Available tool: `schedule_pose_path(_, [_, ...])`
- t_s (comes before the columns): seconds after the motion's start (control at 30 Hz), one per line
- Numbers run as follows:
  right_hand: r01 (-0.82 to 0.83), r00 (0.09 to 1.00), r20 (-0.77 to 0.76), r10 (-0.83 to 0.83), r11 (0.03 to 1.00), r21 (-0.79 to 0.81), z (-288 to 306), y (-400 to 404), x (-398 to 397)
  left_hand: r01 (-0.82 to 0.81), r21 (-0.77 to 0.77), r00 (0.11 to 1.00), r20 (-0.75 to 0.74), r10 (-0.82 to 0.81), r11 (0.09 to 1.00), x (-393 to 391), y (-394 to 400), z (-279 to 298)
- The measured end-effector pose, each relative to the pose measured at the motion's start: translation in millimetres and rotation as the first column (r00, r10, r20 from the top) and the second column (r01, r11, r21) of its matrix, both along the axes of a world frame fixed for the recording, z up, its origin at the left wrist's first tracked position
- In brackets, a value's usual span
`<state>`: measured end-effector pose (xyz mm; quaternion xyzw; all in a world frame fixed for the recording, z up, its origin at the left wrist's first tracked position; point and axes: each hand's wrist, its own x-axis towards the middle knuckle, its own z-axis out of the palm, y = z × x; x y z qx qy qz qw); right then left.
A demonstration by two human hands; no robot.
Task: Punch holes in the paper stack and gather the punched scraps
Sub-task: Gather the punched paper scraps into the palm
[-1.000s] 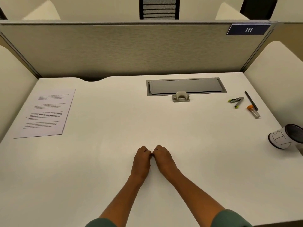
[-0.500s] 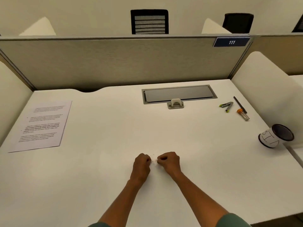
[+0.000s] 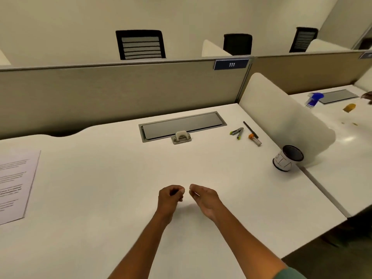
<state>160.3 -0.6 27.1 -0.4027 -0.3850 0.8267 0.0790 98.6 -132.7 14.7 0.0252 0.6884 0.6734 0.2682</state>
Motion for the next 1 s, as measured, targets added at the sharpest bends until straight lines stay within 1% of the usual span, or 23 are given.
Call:
schedule_pose_path(0.2, [0.119,0.989,-0.075,-0.126,0.988,-0.093,16.7,71.9,13.4,0.089,0.019,0.996,-0.023,-0.088,0.996,3.6,78.3,12.4])
schedule_pose_path(0.37, [0.206,0.963,-0.141,-0.229,0.965,-0.162,30.1,163.6,36.6,0.160,0.027,0.987,-0.007,-0.160,0.987,16.3,178.6,22.8])
schedule_pose_path(0.57, [0.292,0.925,-0.208,-0.319,0.945,-0.148,51.4,289.2,67.2,0.253,0.055,0.968,-0.023,-0.252,0.966,33.3,313.4,42.9])
schedule_pose_path(0.67, [0.334,0.911,-0.225,-0.347,0.938,-0.092,62.6,346.1,76.9,0.282,0.060,0.959,-0.060,-0.278,0.958,38.6,372.6,53.1])
schedule_pose_path(0.8, [0.381,0.911,-0.187,-0.368,0.924,0.037,70.4,402.3,82.7,0.322,0.012,0.940,-0.126,-0.318,0.947,42.6,430.6,61.9])
schedule_pose_path(0.93, [0.380,0.924,-0.121,-0.363,0.906,0.187,67.0,436.7,83.7,0.340,-0.123,0.903,-0.234,-0.360,0.932,43.9,465.8,60.4])
schedule_pose_path(1.0, [0.345,0.937,-0.051,-0.345,0.895,0.284,61.3,446.7,82.4,0.336,-0.195,0.884,-0.274,-0.380,0.922,43.9,476.3,57.7])
